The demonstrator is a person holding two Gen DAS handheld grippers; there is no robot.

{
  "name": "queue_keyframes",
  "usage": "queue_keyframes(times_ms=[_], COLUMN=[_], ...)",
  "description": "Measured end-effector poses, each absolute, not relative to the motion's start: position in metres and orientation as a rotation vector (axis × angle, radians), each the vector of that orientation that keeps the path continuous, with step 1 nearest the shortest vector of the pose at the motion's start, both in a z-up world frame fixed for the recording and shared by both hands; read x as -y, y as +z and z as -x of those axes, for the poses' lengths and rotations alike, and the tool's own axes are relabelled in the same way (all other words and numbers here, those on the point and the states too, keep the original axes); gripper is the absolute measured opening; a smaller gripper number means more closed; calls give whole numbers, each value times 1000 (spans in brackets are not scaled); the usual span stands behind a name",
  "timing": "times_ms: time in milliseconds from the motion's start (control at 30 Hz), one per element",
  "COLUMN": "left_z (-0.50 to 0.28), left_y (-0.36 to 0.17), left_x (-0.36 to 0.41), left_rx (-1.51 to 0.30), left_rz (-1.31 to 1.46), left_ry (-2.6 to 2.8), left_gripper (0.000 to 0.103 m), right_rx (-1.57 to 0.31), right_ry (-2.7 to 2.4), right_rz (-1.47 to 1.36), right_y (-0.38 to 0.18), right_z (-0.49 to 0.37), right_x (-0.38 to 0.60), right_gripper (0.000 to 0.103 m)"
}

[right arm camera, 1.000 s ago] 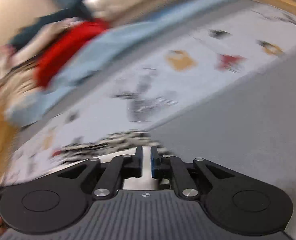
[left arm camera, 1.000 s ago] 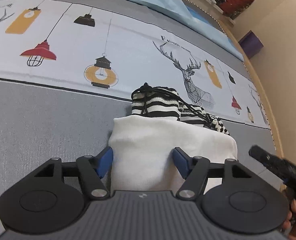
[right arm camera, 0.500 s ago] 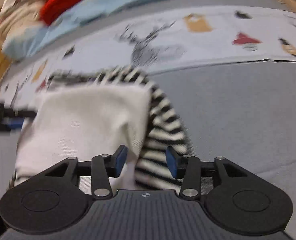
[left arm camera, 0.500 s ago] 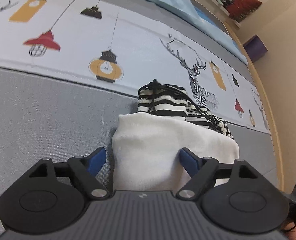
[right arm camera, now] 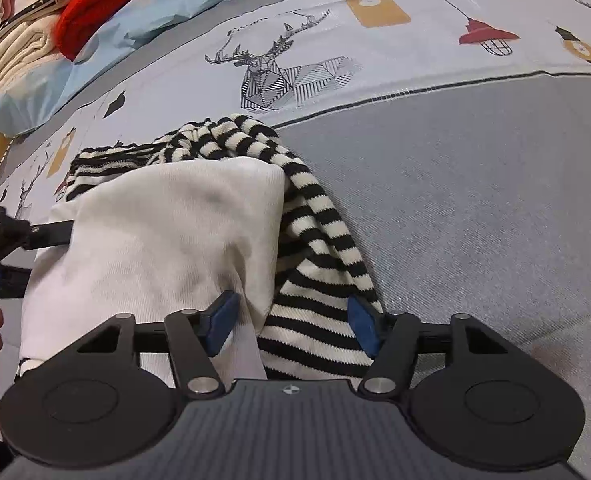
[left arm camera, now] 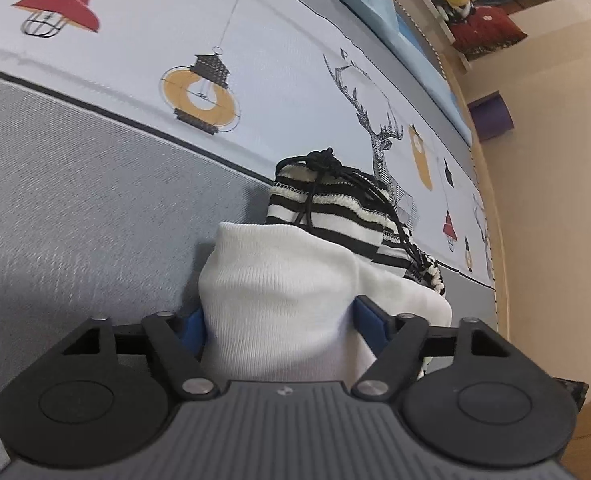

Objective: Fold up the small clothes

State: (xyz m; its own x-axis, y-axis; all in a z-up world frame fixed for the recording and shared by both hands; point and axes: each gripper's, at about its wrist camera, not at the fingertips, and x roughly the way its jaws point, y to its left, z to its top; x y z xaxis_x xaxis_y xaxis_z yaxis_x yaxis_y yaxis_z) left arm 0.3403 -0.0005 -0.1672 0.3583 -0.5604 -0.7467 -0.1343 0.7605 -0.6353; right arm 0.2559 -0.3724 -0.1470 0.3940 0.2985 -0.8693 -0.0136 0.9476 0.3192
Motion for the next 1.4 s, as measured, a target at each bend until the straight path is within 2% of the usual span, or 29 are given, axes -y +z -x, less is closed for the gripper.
queue_keyframes(times_ms=[33,67,100,133,167,367,400,433,500,600,633,700,767,833,900,933,1000,1033,1067,1133,1233,1300,1400], left_z=[-342,-344,-347,-349,-352,-366,-368,-370,-372,-362,-358,-347,-333,-320,-308,-301,-292,-289,-287,-283,-278,-275,-269], left_y=[-166,-164,-161,-156,-149,-101,-94,-87,-80,-70,-65,-53,-48,-51,-55,-60,-72,-76,-79,-82,-89,-110,-114], left_x=[1,1,0,-1,-4,-28,-33,-37,-53,-78,-82,-84,-77,-65,-48,-42,-32,-26,-23,-19,-18,-6,3], left_rx=[-1184,-1172,-1155,-1135,-1110,-915,-882,-857,-817,-779,-772,-769,-818,-879,-929,-950,-994,-1016,-1029,-1036,-1059,-1109,-1102], left_rz=[679,666,652,644,634,545,515,488,468,462,456,441,401,309,206,170,101,62,35,11,41,-82,-146], left_ry=[-315,-325,-341,-353,-360,-365,-358,-342,-253,-166,-181,-238,-315,-359,-401,-426,-471,-478,-480,-499,-548,-538,-555], left_gripper=[59,53,44,39,38,36,40,49,57,57,57,57,57,57,57,57,57,54,53,44,36,35,35], right_rx=[-1152,-1154,-1156,-1156,-1154,-1026,-991,-941,-878,-851,-845,-839,-871,-970,-1043,-1063,-1107,-1120,-1124,-1104,-1047,-1075,-1196], right_ry=[217,229,234,241,245,248,250,253,242,210,206,236,296,365,374,373,384,390,398,409,430,414,351], right_rz=[-294,-321,-348,-379,-390,-405,-409,-412,-421,-385,-375,-365,-358,-343,-321,-320,-323,-322,-329,-353,-439,-453,-421], right_y=[-147,-147,-149,-149,-148,-132,-128,-123,-116,-108,-105,-99,-99,-110,-122,-127,-134,-135,-135,-127,-105,-106,-136], right_z=[-257,-260,-264,-267,-269,-292,-296,-301,-308,-315,-314,-310,-308,-304,-301,-299,-297,-296,-294,-290,-282,-279,-282], right_x=[372,372,370,369,365,341,338,332,324,314,313,313,311,308,304,303,300,299,300,303,316,325,327], right_gripper=[39,26,19,11,9,6,6,6,9,11,13,24,49,55,55,54,44,24,10,7,5,5,5])
